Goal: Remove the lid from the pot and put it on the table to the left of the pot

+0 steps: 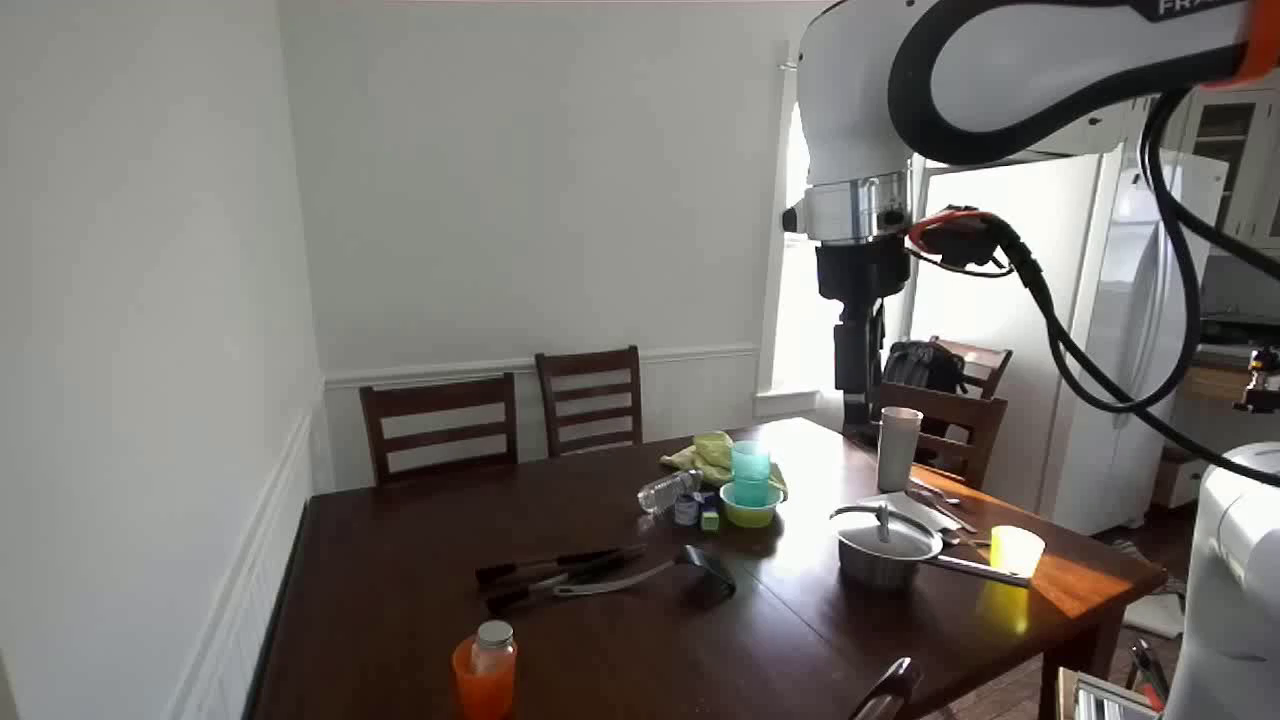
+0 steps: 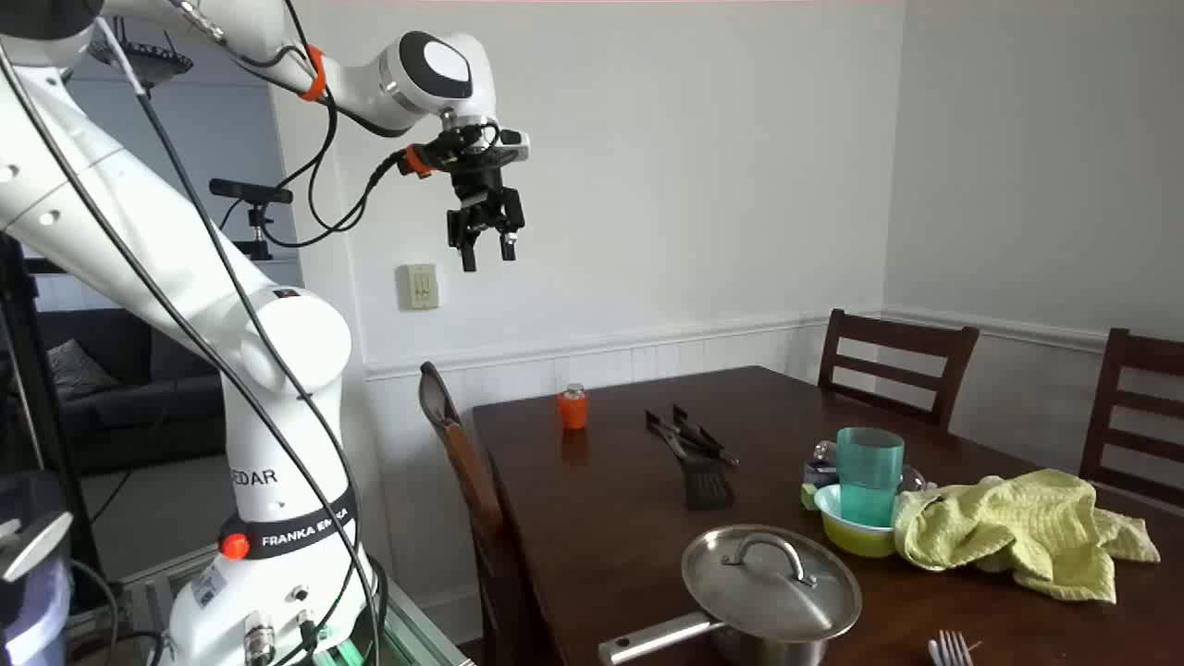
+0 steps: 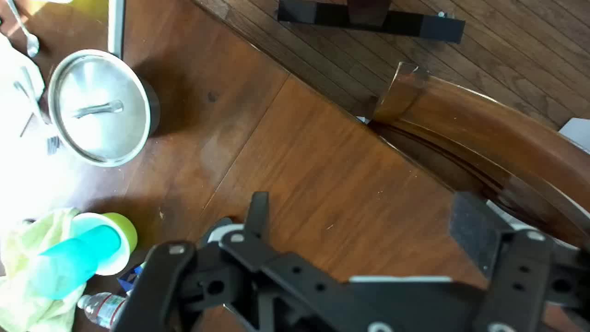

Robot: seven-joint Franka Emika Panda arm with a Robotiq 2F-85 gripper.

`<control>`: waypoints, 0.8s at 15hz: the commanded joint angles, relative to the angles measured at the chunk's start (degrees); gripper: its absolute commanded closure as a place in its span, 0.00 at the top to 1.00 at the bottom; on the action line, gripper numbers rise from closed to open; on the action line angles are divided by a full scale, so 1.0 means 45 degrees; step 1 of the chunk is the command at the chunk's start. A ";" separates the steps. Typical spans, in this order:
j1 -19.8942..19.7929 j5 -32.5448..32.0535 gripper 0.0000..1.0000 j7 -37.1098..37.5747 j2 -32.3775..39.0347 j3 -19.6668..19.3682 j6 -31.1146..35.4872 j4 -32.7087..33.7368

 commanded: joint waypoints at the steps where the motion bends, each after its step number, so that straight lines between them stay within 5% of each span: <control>1: 0.0320 -0.0136 1.00 0.0163 0.0047 -0.0228 -0.0050 0.0037; 7: 0.0320 -0.0136 1.00 0.0163 0.0046 -0.0228 -0.0050 0.0037; 12: -0.0875 -0.0296 1.00 0.0872 0.0072 -0.1600 0.0138 -0.1098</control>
